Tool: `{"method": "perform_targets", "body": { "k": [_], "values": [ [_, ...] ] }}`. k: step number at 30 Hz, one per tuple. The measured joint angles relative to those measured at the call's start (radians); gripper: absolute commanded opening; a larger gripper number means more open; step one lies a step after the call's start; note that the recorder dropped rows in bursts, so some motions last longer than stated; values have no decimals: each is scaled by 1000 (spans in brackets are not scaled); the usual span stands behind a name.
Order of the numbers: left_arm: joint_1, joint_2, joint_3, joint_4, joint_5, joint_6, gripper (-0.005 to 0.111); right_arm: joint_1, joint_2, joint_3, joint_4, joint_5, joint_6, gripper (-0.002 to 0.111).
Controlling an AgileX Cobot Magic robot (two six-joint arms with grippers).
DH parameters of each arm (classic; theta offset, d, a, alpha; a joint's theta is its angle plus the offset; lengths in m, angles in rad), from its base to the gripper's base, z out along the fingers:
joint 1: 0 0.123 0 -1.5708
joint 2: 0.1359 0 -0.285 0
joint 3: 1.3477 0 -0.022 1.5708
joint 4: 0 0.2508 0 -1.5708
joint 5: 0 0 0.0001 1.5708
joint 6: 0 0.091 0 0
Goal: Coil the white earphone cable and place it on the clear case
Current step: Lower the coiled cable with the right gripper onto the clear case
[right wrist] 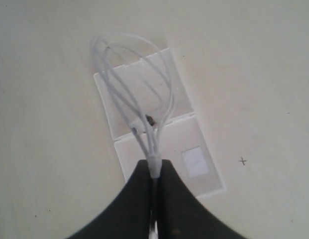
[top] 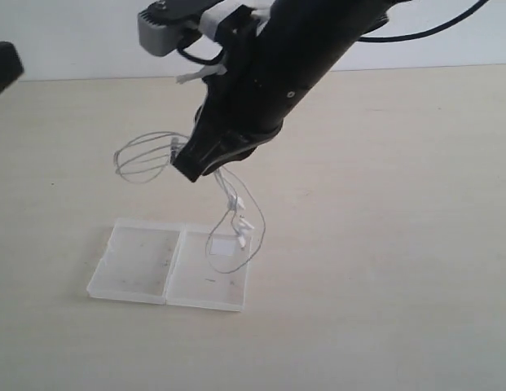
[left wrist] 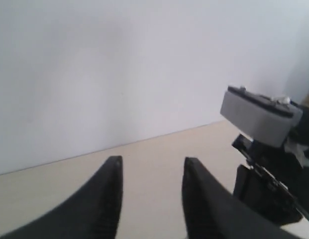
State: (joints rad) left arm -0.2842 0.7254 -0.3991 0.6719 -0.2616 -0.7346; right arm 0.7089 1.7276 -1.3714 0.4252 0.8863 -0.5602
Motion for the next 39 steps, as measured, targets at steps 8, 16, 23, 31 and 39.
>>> {"method": "perform_targets", "body": {
  "k": [8,16,23,31,39],
  "values": [
    [29,-172,1,32,171,2,0,44,106,-51,-32,-14,48,0],
    [28,-273,1,75,267,4,0,45,193,-51,-40,-11,49,0],
    [29,-279,1,79,314,4,0,86,244,-51,-221,-42,66,0],
    [29,-281,39,79,293,6,0,93,313,-179,-196,-42,74,0],
    [29,-281,39,97,275,6,0,133,393,-227,-214,28,37,0]
  ]
}}
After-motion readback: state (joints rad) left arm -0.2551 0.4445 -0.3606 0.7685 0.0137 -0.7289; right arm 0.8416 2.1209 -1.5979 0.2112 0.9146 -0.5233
